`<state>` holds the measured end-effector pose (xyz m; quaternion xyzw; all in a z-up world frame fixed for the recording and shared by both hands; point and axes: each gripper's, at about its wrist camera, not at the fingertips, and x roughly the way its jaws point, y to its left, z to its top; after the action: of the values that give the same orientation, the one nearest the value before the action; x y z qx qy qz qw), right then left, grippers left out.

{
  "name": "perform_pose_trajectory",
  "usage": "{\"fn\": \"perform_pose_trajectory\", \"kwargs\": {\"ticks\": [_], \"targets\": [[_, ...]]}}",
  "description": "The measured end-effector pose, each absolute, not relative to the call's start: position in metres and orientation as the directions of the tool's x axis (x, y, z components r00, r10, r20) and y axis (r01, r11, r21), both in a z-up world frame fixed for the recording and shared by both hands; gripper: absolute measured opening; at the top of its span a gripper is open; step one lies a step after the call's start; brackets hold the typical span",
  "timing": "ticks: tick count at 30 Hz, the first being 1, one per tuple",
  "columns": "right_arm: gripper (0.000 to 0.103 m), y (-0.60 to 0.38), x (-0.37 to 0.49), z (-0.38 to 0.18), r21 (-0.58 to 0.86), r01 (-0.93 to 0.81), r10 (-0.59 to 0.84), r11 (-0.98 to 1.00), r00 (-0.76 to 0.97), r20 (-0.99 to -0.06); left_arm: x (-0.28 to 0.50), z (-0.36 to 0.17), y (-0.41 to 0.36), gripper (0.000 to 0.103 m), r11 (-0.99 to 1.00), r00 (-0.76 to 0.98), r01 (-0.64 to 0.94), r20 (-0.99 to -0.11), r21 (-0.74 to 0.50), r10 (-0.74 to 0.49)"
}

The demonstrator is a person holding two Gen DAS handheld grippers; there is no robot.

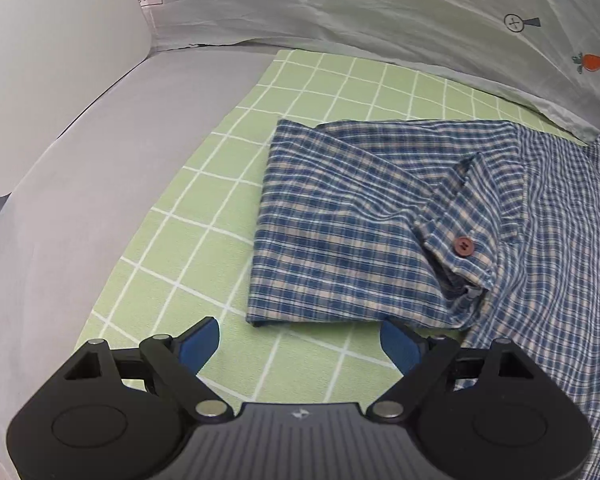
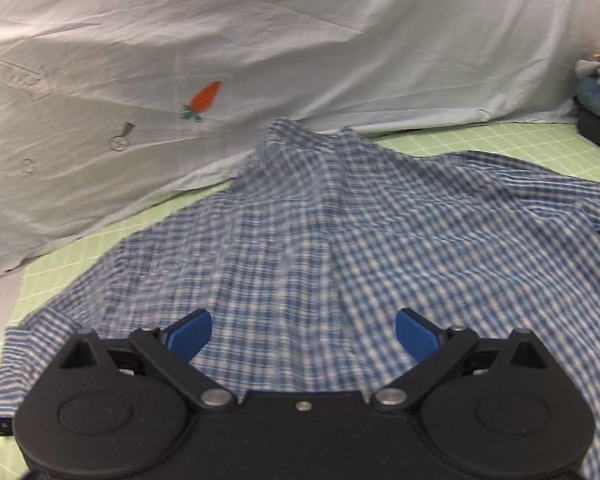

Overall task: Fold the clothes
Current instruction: 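Fold the cuff onto the shirt body and open the left gripper, then grasp the folded sleeve edge with the right gripper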

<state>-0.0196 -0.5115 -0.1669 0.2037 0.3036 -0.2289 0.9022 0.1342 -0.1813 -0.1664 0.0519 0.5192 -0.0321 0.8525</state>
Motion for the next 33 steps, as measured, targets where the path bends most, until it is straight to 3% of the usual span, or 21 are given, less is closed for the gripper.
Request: {"fn": "perform_pose_trajectory", "kwargs": {"ticks": [6, 8, 12, 18, 22, 25, 28, 33], "targets": [[0.073, -0.470, 0.032, -0.168, 0.372, 0.348, -0.024, 0.860, 0.758, -0.652, 0.149, -0.179, -0.158, 0.095, 0.997, 0.417, 0.017, -0.907, 0.071, 0.057], [0.060, -0.455, 0.051, -0.172, 0.396, 0.298, 0.046, 0.869, 0.747, -0.663, 0.150, -0.182, -0.154, 0.098, 0.998, 0.412, -0.003, -0.910, 0.058, 0.054], [0.053, -0.431, 0.080, -0.180, 0.434, 0.229, 0.152, 0.871, 0.716, -0.682, 0.150, -0.185, -0.148, 0.103, 0.999, 0.409, -0.025, -0.911, 0.041, 0.048], [0.054, -0.405, 0.110, -0.187, 0.503, 0.157, 0.274, 0.850, 0.683, -0.677, 0.151, -0.187, -0.144, 0.103, 1.000, 0.415, -0.011, -0.909, 0.018, 0.021], [0.065, -0.388, 0.119, -0.192, 0.490, 0.121, 0.298, 0.863, 0.661, -0.689, 0.150, -0.188, -0.144, 0.103, 1.000, 0.432, 0.003, -0.902, 0.018, 0.015], [0.064, -0.380, 0.123, -0.193, 0.450, 0.107, 0.277, 0.887, 0.656, -0.702, 0.150, -0.188, -0.144, 0.103, 1.000, 0.433, 0.002, -0.901, 0.018, 0.016], [0.052, -0.379, 0.124, -0.186, 0.428, 0.080, 0.268, 0.900, 0.672, -0.690, 0.154, -0.188, -0.144, 0.103, 1.000, 0.405, -0.005, -0.914, 0.018, 0.019], [0.056, -0.376, 0.129, -0.176, 0.393, 0.050, 0.255, 0.918, 0.686, -0.682, 0.158, -0.187, -0.147, 0.103, 0.999, 0.377, -0.024, -0.926, 0.030, 0.037]]}}
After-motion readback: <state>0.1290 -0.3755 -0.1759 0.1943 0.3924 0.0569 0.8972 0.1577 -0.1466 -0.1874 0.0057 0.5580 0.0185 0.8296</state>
